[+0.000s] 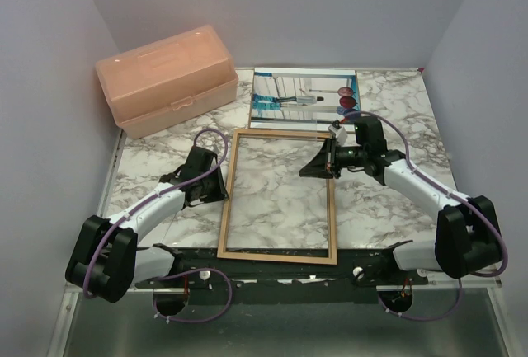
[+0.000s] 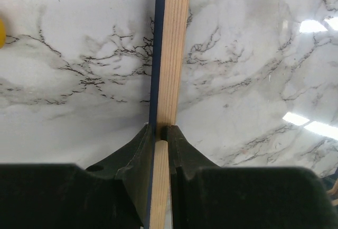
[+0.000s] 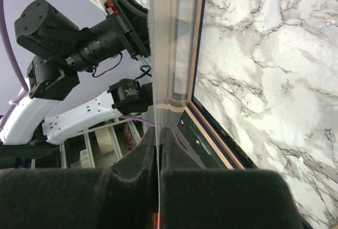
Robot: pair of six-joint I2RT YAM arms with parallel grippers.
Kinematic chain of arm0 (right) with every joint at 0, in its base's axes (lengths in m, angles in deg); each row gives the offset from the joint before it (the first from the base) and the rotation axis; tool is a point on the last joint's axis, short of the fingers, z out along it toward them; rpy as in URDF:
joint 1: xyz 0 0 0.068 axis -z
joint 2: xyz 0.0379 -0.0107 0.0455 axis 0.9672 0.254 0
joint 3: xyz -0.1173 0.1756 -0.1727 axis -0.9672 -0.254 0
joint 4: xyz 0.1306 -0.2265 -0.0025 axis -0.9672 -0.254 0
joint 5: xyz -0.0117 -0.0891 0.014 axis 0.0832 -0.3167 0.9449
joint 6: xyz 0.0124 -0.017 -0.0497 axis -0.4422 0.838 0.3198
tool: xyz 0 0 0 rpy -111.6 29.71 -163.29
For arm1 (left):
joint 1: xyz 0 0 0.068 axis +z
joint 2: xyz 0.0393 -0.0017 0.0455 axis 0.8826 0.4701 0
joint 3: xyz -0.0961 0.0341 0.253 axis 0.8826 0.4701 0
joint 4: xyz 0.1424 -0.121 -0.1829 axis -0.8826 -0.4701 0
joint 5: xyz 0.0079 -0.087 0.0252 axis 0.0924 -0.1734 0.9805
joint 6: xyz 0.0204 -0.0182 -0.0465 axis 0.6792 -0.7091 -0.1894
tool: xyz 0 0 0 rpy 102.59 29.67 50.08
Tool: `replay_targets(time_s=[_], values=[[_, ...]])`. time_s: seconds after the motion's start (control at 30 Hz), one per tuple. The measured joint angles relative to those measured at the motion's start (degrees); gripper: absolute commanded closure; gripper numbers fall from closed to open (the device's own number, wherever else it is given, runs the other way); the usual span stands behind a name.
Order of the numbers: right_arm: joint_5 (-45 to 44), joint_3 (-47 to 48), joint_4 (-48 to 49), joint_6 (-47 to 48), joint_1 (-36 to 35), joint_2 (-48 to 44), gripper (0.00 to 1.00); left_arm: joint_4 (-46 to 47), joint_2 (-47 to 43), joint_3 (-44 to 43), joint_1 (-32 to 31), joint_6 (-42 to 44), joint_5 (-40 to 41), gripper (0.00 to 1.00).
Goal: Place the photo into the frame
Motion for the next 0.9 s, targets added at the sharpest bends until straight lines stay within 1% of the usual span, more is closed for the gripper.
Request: replay_targets(time_s=[0.17,0.5,0.9], values=[[-0.2,-0.3,-0.4,2.7,0.1,1.1,0.99,0.0,0.1,0.0,0.1,0.2,0.4,0.81],[-3.6,1.3,-5.8,10.1,0.7,5.7,0.99,-0.1,0.1,0.0,0.2,0.4,0.8,0.81],[-8.6,2.4,-10.1,14.0,0.7,7.8,0.99,-0.4,0.1,-0.3,0.5,0.8,2.2,0.81]])
